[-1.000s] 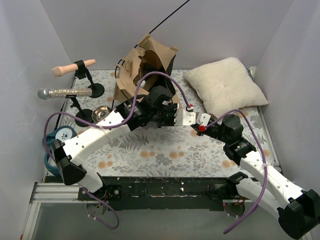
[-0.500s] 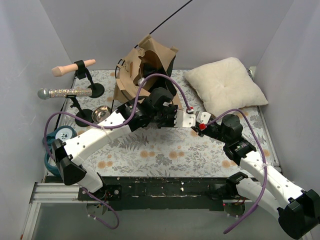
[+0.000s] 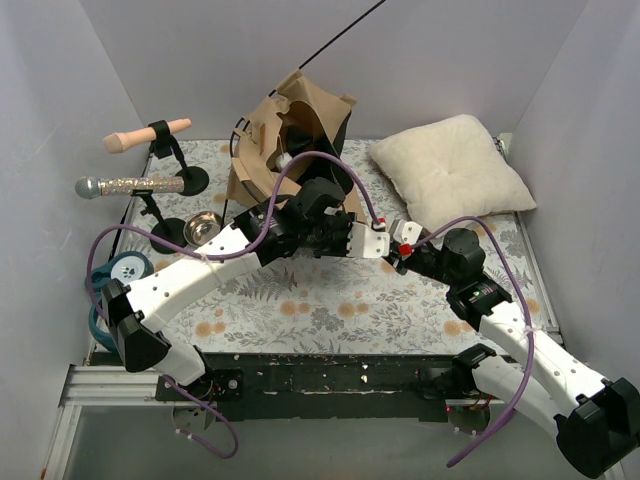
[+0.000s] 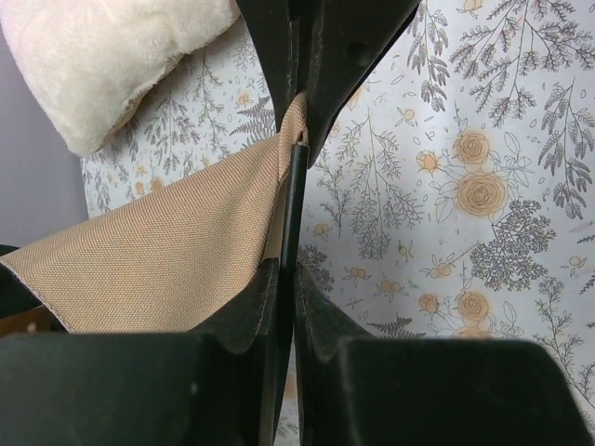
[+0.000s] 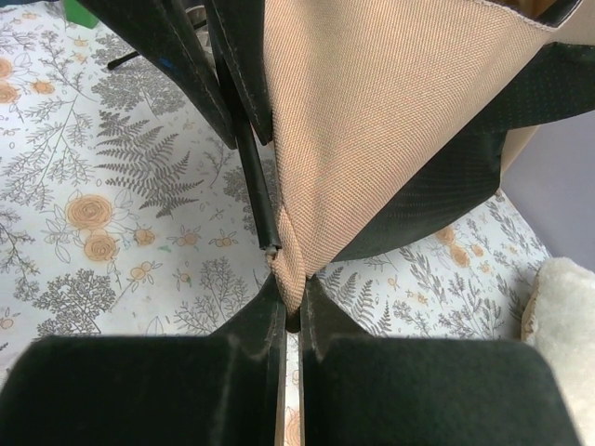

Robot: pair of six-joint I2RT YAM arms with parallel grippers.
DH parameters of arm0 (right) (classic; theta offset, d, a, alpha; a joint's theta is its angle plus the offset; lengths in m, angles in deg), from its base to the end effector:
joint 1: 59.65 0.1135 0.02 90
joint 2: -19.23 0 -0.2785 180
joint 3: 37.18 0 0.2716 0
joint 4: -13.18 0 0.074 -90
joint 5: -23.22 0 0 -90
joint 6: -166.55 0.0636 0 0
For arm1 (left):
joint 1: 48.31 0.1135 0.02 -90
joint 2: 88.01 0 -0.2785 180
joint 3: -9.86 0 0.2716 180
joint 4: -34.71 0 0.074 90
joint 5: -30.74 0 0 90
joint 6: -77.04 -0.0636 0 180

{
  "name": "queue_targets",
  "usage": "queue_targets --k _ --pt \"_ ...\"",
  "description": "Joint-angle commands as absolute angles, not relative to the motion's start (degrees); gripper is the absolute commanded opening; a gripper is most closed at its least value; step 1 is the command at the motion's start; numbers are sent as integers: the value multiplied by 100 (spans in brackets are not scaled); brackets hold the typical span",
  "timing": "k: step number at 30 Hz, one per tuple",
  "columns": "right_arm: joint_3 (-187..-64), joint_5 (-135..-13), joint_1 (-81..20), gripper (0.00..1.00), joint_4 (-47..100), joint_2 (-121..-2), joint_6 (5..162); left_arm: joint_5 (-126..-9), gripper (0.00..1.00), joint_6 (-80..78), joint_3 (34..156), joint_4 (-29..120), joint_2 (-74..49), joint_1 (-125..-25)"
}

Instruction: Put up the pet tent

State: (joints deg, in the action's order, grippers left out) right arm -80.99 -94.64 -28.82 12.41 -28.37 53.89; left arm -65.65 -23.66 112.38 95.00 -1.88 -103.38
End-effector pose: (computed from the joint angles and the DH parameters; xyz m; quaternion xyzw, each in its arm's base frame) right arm 0.1851 0.1451 0.2943 -0.4648 0.5543 0.2218 0.6538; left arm 0.2007 -0.2997 0.3729 0.5172 0.7597 -0.1951 0.3426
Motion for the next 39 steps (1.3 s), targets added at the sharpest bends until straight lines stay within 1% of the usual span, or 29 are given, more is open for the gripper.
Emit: queue_targets --k 1,8,15,24,39 --pt "-8158 -9860 -2924 1 1013 -2692 5703 -5012 0 -2483 10964 9783 -521 -9832" --pt "-8185 -9912 -2924 1 1057 -2718 5774 -4994 0 -2474 10920 9757 -556 -9832" --pt "-8141 -10018 -2889 1 1092 -2666 5449 -4994 0 -2412 10964 9775 -530 -9832" --pt "-8096 -9974 -2695 1 1206 -2525 4790 -4924 0 -2298 11175 9871 -310 -9832" --pt "-8044 -10018 -2563 1 1320 -2516 4517 -4862 0 -1920 11658 9942 -20 -9832"
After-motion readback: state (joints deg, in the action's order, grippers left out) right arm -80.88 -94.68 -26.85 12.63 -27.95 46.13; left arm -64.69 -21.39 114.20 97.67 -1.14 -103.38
